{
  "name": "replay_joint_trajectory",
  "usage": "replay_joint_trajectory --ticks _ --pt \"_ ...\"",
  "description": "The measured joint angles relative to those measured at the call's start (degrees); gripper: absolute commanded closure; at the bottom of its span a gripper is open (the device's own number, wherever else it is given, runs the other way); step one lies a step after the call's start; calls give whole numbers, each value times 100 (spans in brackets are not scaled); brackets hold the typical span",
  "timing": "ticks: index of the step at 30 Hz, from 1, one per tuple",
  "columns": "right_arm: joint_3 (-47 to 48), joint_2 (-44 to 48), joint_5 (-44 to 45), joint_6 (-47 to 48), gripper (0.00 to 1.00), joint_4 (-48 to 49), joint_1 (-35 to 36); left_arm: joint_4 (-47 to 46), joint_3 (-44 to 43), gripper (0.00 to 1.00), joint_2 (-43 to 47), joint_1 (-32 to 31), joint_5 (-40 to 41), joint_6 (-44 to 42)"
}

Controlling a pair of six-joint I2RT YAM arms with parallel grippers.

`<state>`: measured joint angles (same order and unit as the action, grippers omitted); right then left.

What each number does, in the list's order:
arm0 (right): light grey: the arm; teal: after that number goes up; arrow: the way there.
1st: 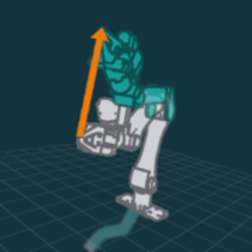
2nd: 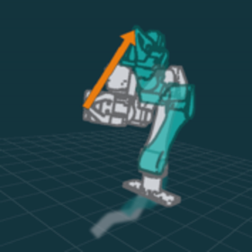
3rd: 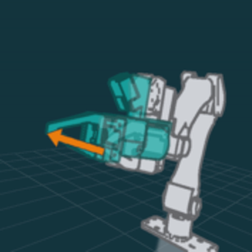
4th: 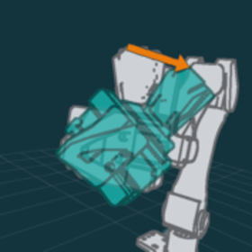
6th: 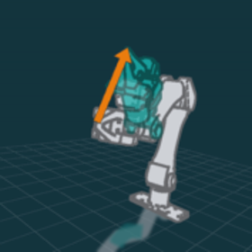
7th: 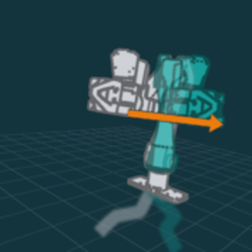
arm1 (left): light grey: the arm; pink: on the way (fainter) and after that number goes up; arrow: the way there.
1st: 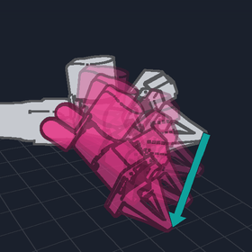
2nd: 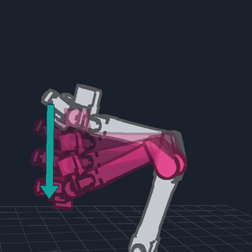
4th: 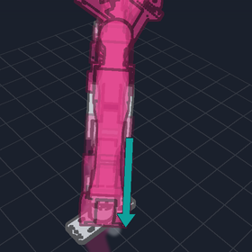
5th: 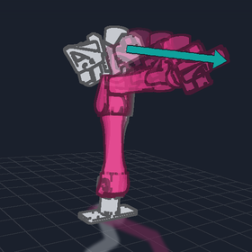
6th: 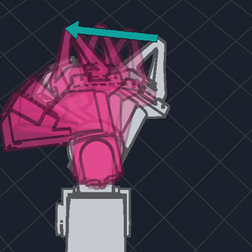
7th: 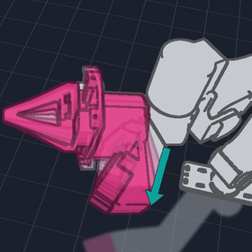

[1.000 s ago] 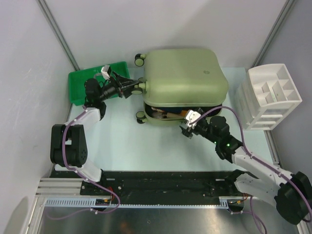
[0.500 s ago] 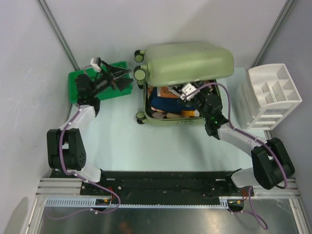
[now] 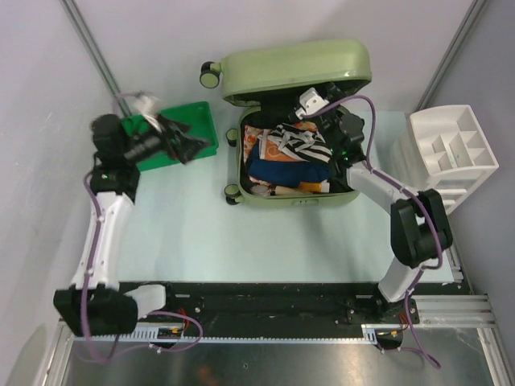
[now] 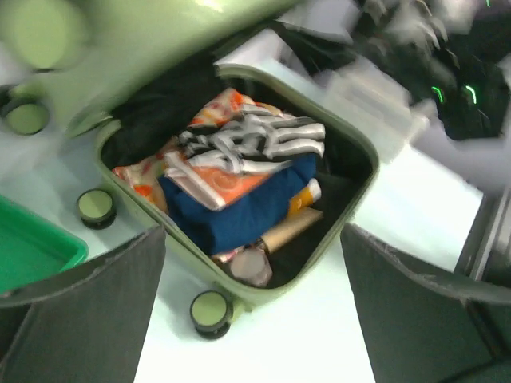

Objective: Open, take out, and arrange the luggage

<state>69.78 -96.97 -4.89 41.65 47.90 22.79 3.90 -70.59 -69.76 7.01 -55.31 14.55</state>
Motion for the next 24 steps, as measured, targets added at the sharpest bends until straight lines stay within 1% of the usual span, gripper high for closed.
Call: replay_joint_trajectory --ticks 2,3,4,5,7,8,11,14,16,18,19,20,22,23,24 --pt "345 -313 -22 35 7 87 -44 623 142 16 426 -868 275 -1255" --pt "557 -474 -33 48 6 92 -72 815 234 17 551 -1287 402 -1676" --pt "785 -638 -39 55 6 98 -98 1069 358 17 636 -1849 614 -2243" --pt "1003 -780 -44 63 6 127 -129 1226 422 18 629 -2179 752 -2564" --pt "1436 -1043 -46 66 4 120 -184 1541 470 16 426 -2837 1099 -3254" --pt "1602 -1143 -48 63 4 120 -203 1617 468 13 245 -3077 1322 -3595" --pt "2284 -1532 -35 72 2 15 -291 1847 466 12 -557 -3735 1937 -4459" --pt "2907 -1908 -2 90 2 -109 -385 2061 343 12 -1377 -4221 2339 -4968" --pt "3250 -2120 11 105 2 -153 -437 2166 98 12 -1971 -4454 2503 -5204" --pt "3554 -2317 33 122 1 -225 -483 2225 -166 14 -2406 -4581 2590 -5313" --pt "3644 -2376 48 149 1 -254 -501 2240 -330 17 -2612 -4621 2645 -5351" --pt "3724 -2437 55 166 1 -278 -514 2229 -481 25 -2804 -4658 2680 -5366" --pt "3880 -2540 59 203 1 -323 -529 2181 -667 32 -3077 -4721 2717 -5392" --pt "3960 -2592 76 223 0 -358 -531 2155 -678 42 -3158 -4747 2732 -5414" --pt "4022 -2636 81 251 0 -365 -531 2175 -678 48 -3222 -4769 2754 -5427"
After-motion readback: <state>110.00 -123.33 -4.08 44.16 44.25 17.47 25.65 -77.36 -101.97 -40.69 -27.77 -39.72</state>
